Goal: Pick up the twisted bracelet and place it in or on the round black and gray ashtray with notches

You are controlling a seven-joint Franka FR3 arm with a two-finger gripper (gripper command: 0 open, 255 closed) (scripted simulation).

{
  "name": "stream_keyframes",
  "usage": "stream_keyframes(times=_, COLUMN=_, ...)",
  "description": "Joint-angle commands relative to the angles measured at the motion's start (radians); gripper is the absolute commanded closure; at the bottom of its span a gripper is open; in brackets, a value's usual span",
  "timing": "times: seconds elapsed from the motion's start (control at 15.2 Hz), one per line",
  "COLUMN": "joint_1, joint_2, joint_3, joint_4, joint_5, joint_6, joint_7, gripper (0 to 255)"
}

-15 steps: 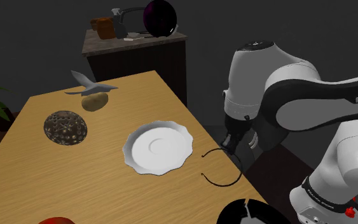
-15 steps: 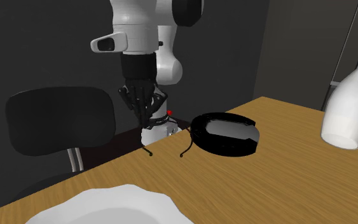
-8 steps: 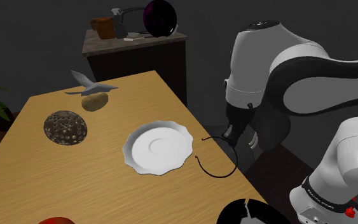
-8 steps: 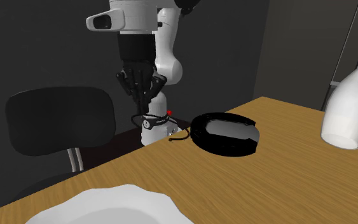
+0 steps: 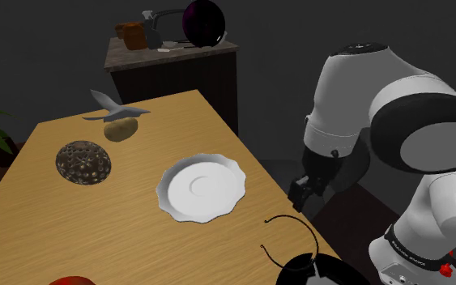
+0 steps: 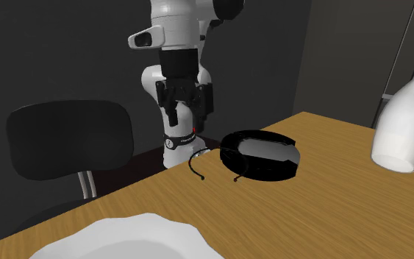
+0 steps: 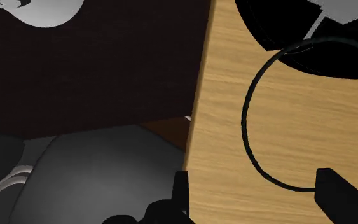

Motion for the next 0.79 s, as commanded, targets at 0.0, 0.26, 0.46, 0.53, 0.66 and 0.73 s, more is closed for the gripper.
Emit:
stream_keyframes(times=0.0, joint_1=0.038, joint_2=-0.21, joint_3=0.006, joint_4=-0.107, joint_5=0.074, joint_6=0.062, joint_7=0.088, gripper=0)
stream_keyframes(times=0.26, joint_1=0.056, joint_2=-0.178, joint_3=0.024, joint_4=-0.146, joint_5=0.09, joint_6=0.132, joint_7=0.092, gripper=0)
stream_keyframes(times=0.46, joint_1=0.067, joint_2=-0.154, joint_3=0.037, joint_4=-0.169, joint_5=0.102, joint_6=0.18, joint_7=0.094, gripper=0)
stream_keyframes(times=0.53, joint_1=0.06, joint_2=-0.156, joint_3=0.043, joint_4=-0.168, joint_5=0.109, joint_6=0.177, joint_7=0.088, gripper=0)
stream_keyframes(times=0.66, joint_1=0.059, joint_2=-0.157, joint_3=0.044, joint_4=-0.168, joint_5=0.11, joint_6=0.176, joint_7=0.087, gripper=0)
stream_keyframes(times=0.73, joint_1=0.059, joint_2=-0.157, joint_3=0.045, joint_4=-0.168, joint_5=0.111, joint_6=0.176, joint_7=0.087, gripper=0)
